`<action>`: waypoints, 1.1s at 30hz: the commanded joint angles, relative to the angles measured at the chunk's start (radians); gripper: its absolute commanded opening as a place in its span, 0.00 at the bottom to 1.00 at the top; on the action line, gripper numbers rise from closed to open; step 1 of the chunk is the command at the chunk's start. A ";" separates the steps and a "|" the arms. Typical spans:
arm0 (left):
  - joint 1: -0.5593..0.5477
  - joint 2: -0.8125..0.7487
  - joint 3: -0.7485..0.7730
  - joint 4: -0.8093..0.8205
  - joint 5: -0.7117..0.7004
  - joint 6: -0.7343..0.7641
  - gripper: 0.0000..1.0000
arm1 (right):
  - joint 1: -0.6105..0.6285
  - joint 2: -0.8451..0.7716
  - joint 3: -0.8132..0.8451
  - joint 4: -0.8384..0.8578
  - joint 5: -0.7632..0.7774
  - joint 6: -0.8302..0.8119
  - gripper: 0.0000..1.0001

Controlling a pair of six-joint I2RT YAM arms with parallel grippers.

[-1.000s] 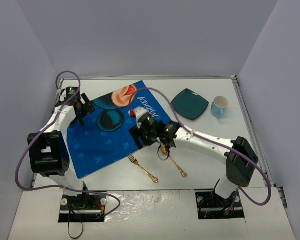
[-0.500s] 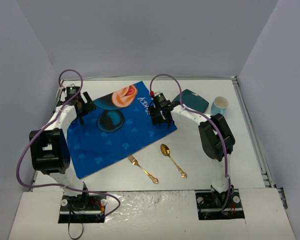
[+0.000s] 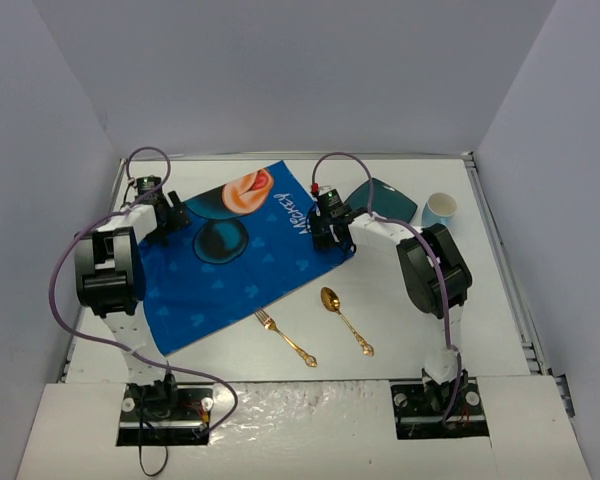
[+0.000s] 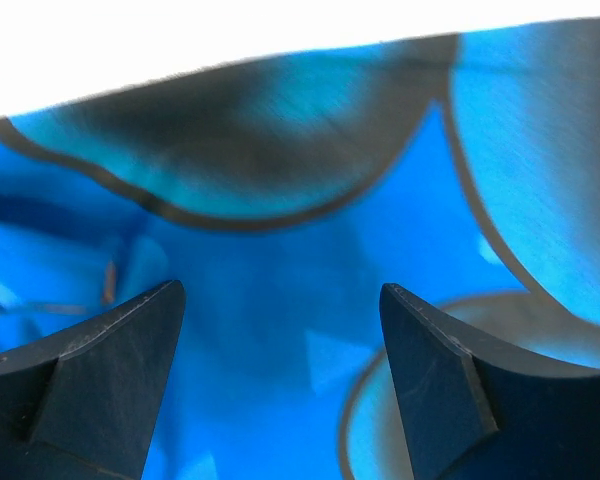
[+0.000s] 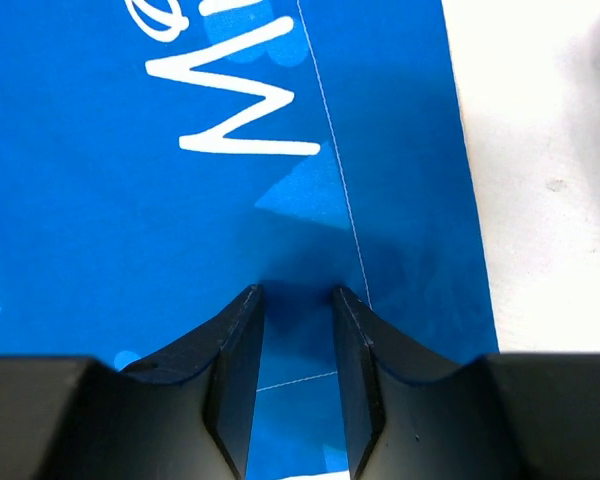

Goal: Set the dinner table for one person

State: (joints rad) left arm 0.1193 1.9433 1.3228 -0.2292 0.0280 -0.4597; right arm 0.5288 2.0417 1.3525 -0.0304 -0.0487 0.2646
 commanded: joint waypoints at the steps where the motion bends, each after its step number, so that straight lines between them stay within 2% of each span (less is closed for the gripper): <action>1: 0.074 -0.008 0.078 0.021 -0.084 0.040 0.75 | -0.016 -0.009 -0.057 0.010 -0.011 0.014 0.30; 9: 0.164 0.026 0.228 -0.066 -0.292 0.080 0.76 | -0.034 -0.037 -0.105 0.019 0.010 0.016 0.30; 13: 0.172 0.059 0.318 -0.135 -0.346 0.117 0.80 | -0.044 -0.047 -0.109 0.018 0.020 0.012 0.30; 16: 0.168 0.050 0.342 -0.167 -0.323 0.097 0.81 | -0.044 -0.073 -0.100 0.016 0.019 0.002 0.29; 23: 0.101 -0.157 0.155 -0.144 -0.253 0.038 0.86 | -0.034 -0.170 -0.057 0.012 0.012 -0.020 0.31; 28: 0.068 -0.175 0.014 -0.114 -0.230 -0.018 0.88 | -0.032 -0.161 -0.021 0.007 0.016 -0.031 0.37; 33: 0.068 -0.128 -0.051 -0.093 -0.223 -0.058 0.88 | -0.027 -0.091 0.028 0.003 0.019 -0.031 0.40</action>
State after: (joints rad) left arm 0.1749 1.8049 1.3103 -0.3588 -0.1981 -0.4570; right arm 0.4972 1.9342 1.3036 -0.0305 -0.0540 0.2483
